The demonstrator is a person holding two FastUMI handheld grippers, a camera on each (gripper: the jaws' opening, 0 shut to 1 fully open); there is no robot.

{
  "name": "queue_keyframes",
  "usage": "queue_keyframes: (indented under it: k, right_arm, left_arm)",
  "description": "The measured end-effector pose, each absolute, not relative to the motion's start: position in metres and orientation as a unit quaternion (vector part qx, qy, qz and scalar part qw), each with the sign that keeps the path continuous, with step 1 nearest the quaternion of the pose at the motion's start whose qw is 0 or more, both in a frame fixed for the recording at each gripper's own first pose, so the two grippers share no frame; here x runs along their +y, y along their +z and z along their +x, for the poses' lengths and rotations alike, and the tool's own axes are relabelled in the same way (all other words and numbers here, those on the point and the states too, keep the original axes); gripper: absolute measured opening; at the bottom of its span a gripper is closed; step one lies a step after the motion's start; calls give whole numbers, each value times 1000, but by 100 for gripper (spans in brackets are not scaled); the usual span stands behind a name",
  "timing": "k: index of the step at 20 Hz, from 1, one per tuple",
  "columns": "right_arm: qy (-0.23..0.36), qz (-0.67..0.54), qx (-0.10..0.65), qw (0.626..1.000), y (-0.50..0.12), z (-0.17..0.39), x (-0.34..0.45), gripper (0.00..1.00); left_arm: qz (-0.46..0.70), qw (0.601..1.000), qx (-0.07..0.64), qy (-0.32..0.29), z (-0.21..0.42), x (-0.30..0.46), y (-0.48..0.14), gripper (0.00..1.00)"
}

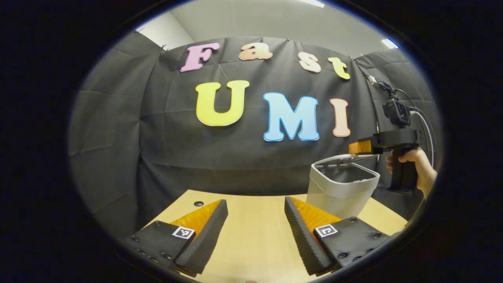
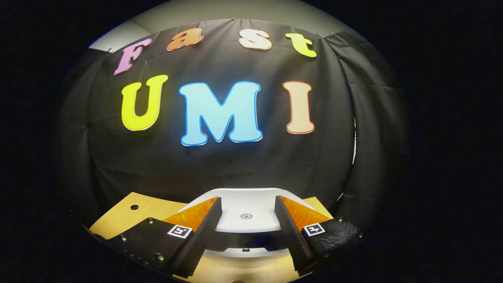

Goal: Press the lid of the desktop garbage bin to open it, pick up the crumpled paper on the desktop and throw it into the bin, then pick up the pop can on the desktop and drop it into the bin, and finally close the garbage bin lid.

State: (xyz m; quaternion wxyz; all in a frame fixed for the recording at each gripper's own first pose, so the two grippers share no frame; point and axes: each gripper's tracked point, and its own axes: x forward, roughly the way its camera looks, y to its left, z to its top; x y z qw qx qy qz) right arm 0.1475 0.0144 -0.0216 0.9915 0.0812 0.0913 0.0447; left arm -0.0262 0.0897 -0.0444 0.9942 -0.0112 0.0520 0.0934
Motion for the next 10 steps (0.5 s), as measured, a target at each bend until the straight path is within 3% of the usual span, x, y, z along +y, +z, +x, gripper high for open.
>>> queue_keyframes:
  k: [6,7,8,10]
  right_arm:
    - [43,79,104,991,-46,142,18,88]
    - [43,74,106,991,-49,141,19,88]
    - [41,70,106,991,-52,140,20,88]
    - [38,66,101,992,-55,139,20,88]
  left_arm:
    - [-9,995,54,88,-27,87,-47,100]
    - [-9,995,55,87,-27,86,-48,95]
    - [-9,995,55,87,-27,86,-48,100]
    - [-10,995,56,87,-27,87,-48,100]
